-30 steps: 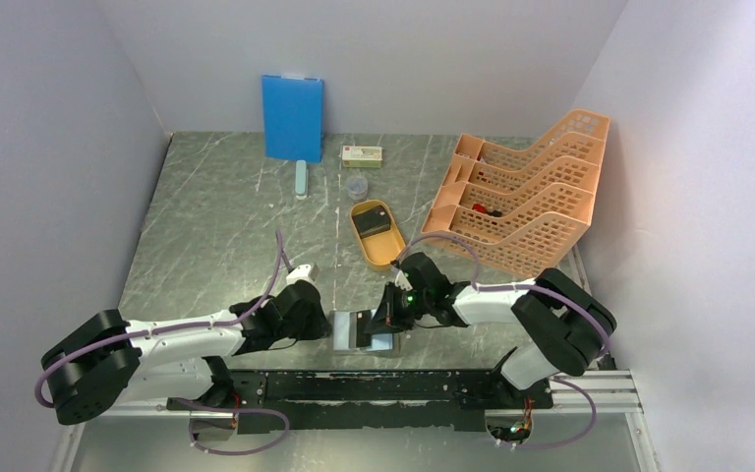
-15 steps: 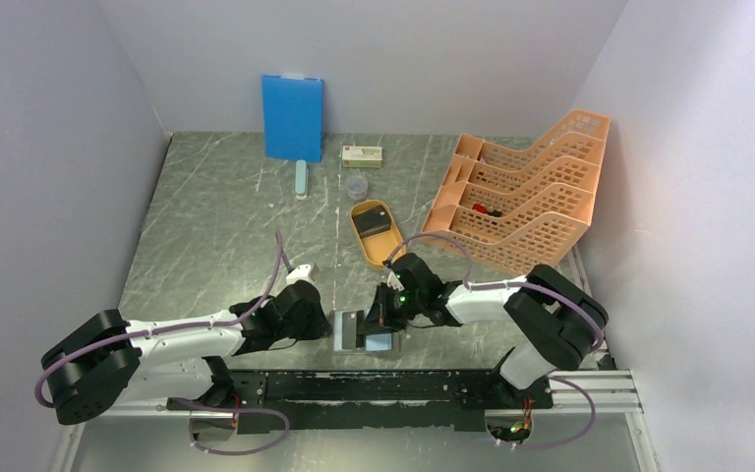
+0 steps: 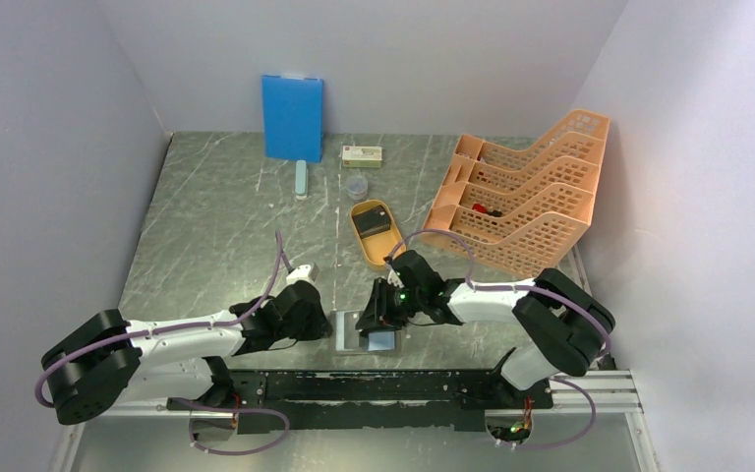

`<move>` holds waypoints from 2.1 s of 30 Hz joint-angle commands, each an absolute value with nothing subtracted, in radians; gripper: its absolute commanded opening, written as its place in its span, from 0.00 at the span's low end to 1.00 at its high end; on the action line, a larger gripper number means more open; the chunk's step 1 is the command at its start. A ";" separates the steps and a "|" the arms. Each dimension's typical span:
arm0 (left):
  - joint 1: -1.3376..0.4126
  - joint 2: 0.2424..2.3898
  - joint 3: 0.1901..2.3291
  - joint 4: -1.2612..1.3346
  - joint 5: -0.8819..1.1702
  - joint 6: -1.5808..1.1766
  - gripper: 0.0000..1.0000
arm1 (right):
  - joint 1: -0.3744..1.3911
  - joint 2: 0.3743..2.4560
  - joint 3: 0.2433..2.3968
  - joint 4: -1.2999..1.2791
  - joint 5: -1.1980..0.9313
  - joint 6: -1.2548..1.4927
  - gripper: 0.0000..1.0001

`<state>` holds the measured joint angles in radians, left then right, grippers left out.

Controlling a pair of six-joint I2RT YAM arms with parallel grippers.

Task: Put the credit cards into the card holder
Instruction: Insert the credit card into the card holder, then pick up the credit card from the storage box.

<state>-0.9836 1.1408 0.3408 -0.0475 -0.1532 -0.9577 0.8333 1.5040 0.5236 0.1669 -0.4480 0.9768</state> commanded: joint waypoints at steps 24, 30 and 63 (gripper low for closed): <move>-0.988 1.120 0.306 -0.127 -0.143 -0.948 0.06 | 0.953 1.593 0.716 0.019 -0.334 0.886 0.36; -0.987 1.058 0.330 -0.187 -0.176 -0.942 0.10 | 0.955 1.523 0.753 -0.117 -0.230 0.837 0.44; -0.987 0.881 0.529 -0.398 -0.274 -0.873 0.57 | 0.955 1.137 0.641 -0.208 0.089 0.775 0.50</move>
<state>-0.9836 0.9211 0.4839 -0.3607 -0.2321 -0.9058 0.9516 1.2171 0.6552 -0.2657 -0.0174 0.7448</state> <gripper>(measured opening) 0.513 0.494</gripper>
